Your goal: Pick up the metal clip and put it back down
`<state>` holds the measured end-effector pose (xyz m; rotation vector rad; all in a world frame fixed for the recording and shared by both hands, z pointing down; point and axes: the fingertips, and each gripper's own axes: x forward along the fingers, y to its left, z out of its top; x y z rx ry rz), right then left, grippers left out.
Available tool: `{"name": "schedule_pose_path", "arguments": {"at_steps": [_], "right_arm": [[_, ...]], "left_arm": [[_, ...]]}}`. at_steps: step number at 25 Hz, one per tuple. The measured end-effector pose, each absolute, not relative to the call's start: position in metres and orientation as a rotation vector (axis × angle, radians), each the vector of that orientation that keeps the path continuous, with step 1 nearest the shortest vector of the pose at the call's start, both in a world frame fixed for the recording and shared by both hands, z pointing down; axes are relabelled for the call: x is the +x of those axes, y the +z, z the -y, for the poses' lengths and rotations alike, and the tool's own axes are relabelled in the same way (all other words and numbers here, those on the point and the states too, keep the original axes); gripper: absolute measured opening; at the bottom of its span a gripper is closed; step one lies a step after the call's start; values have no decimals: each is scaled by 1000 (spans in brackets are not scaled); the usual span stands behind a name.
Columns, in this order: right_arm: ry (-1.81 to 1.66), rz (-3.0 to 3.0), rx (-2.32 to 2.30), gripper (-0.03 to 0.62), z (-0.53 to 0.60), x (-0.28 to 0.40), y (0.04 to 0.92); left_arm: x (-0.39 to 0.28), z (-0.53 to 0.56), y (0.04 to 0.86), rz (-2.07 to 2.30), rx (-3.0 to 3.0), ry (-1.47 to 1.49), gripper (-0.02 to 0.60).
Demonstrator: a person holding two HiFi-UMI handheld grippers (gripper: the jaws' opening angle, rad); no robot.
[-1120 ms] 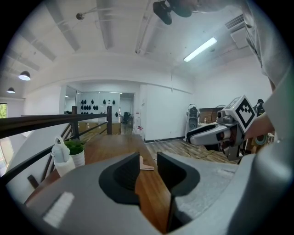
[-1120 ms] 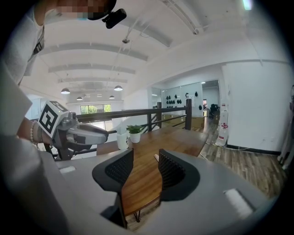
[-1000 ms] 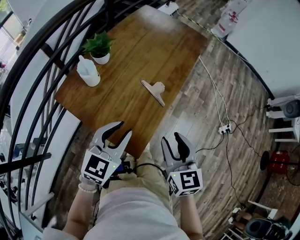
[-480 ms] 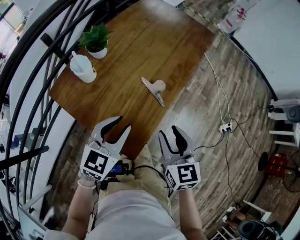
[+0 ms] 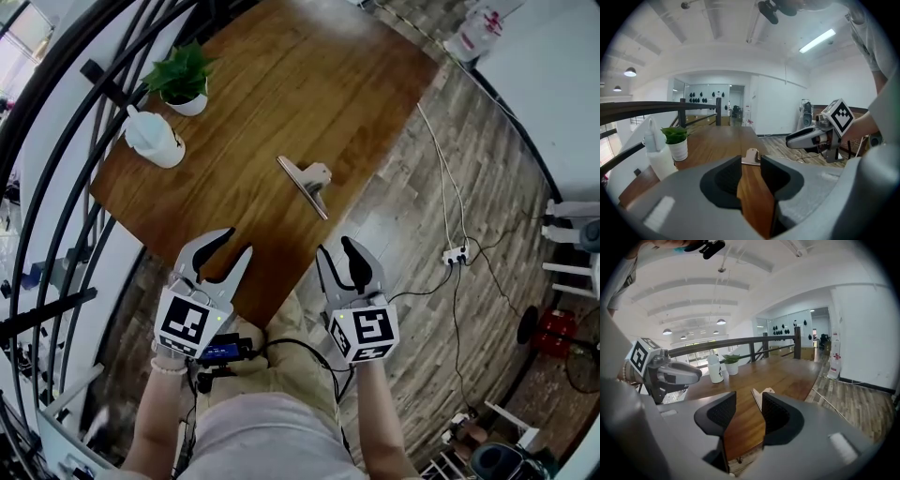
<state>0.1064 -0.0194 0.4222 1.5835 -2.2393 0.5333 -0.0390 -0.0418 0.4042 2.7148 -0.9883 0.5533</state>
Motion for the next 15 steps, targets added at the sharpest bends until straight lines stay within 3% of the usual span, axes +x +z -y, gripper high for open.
{"name": "schedule_pose_path", "arguments": {"at_steps": [15], "right_arm": [[602,2186,1472,179,72,121,491]], "left_arm": [[-33,58,430,1038,2618,552,120]]}}
